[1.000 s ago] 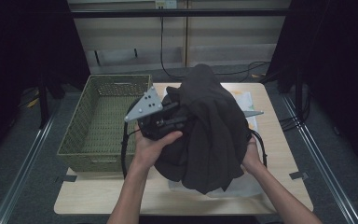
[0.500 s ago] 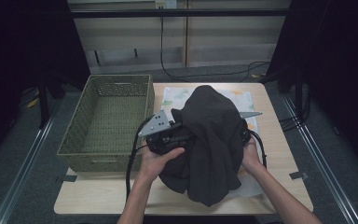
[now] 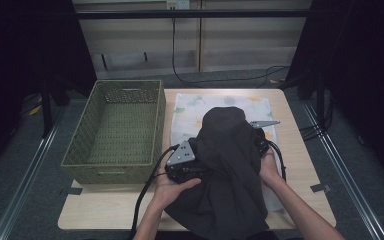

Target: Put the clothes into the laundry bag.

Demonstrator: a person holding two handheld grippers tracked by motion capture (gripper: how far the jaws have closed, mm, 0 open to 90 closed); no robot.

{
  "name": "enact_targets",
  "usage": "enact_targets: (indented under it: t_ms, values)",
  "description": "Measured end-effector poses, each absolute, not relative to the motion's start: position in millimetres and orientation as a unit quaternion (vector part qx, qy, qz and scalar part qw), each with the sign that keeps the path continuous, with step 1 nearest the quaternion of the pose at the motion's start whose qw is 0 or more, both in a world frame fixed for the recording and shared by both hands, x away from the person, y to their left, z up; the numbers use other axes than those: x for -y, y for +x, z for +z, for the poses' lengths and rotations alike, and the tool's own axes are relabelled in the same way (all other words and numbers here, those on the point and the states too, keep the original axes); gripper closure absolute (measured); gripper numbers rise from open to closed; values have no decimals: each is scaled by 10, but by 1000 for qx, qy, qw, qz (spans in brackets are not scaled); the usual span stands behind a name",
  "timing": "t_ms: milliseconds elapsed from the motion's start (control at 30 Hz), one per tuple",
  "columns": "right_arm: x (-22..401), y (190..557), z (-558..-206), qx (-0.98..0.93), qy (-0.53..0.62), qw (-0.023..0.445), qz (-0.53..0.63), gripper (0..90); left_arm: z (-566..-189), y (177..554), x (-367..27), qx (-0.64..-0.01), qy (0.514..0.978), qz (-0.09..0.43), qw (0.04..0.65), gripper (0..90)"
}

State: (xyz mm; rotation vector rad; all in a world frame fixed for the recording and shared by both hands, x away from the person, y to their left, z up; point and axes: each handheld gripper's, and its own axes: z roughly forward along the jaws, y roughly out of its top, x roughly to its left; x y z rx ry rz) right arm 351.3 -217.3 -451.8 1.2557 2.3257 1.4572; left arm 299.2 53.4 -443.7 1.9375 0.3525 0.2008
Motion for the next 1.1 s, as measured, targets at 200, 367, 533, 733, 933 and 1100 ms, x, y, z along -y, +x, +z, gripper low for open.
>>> enact_targets:
  t_ms: [200, 367, 533, 733, 933, 1100]
  values:
    - [2158, 3521, -4532, -771, 416, 62, 479, 896, -4654, 3024, -467, -135, 851, 81, 501, 668]
    - [2152, 3517, -4521, -770, 415, 63, 480, 895, -4867, 3035, -373, -118, 881, 68, 454, 669]
    - [2151, 3515, -4520, -769, 417, 62, 480, 895, -4974, 3012, -424, -130, 860, 61, 490, 645]
    - [2199, 3543, -4541, -765, 421, 63, 483, 895, -4777, 2960, -568, -149, 846, 44, 509, 411]
    - [2226, 3553, -4550, -762, 428, 62, 482, 895, -4543, 2900, -758, -173, 824, 61, 536, 257]
    - [2233, 3564, -4562, -761, 430, 61, 481, 895, -4384, 2838, -891, -172, 810, 68, 557, 204]
